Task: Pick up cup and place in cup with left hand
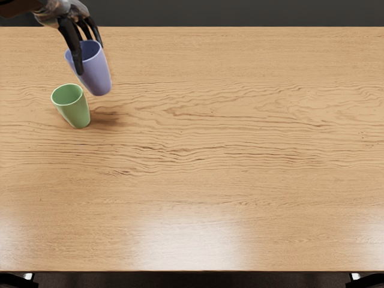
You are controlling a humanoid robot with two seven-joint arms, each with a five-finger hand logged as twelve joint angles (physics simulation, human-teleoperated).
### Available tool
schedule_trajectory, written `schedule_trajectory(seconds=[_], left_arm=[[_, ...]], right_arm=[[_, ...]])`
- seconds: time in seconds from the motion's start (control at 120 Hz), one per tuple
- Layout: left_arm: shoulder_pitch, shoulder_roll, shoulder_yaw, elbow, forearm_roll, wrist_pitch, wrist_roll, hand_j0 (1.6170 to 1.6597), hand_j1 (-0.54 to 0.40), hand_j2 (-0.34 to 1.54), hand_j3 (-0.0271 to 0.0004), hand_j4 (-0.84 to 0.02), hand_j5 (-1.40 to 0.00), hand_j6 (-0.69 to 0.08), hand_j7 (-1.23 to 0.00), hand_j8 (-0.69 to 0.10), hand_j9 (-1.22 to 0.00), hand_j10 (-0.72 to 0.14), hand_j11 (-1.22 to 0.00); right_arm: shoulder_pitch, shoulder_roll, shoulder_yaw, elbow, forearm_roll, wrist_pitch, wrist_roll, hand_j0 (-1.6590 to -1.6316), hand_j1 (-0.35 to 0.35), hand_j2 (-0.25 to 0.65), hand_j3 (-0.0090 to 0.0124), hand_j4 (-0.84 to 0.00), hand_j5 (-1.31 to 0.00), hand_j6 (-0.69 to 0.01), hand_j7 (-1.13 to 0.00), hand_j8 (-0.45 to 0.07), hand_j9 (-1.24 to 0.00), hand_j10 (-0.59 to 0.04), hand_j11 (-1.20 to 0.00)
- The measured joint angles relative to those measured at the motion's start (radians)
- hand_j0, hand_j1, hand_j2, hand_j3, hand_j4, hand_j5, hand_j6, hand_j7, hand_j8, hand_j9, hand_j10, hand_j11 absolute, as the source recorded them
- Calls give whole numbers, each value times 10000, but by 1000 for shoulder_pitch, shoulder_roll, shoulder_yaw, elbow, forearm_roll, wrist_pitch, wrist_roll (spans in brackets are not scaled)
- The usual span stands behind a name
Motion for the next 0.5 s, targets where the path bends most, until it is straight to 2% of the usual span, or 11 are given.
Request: schedule_trajectory(seconds=[0.083,0.192,0.35,0.467,0.5], left_arm=[[-5,26,1,-1,-1,-2,0,16568,-2003,7699,1,-5038,-9038,-3284,-9076,-3465,-8607,-5314,-8667],[4,45,1,-1,-3,-2,0,16567,-2157,8247,1,-5078,-9146,-3340,-9169,-3501,-8697,-5321,-8768],[12,51,2,-1,-3,-2,0,16554,-2940,10616,0,-5177,-9266,-3408,-9183,-3746,-8854,-5607,-8911],[12,73,2,-1,-5,-3,0,16541,-3296,11146,0,-5061,-9383,-3344,-9222,-3595,-9006,-5482,-8997],[12,80,1,-2,-4,-2,0,16544,-3187,10678,0,-5043,-9389,-3314,-9225,-3575,-9023,-5463,-8988]], right_arm=[[1,0,0,0,0,0,0,-16581,-3202,-49,0,-237,-311,-236,-311,-237,-311,-238,-311],[2,0,1,0,0,0,0,-16581,-3202,-49,0,-237,-311,-236,-311,-237,-311,-238,-311],[4,0,3,0,0,0,0,-16581,-3202,-49,0,-237,-311,-236,-311,-237,-311,-238,-311],[4,0,3,0,0,0,0,-16581,-3203,-49,0,-237,-311,-236,-311,-237,-311,-238,-311],[4,0,3,0,0,0,0,-16581,-3202,-49,0,-237,-311,-236,-311,-237,-311,-238,-311]])
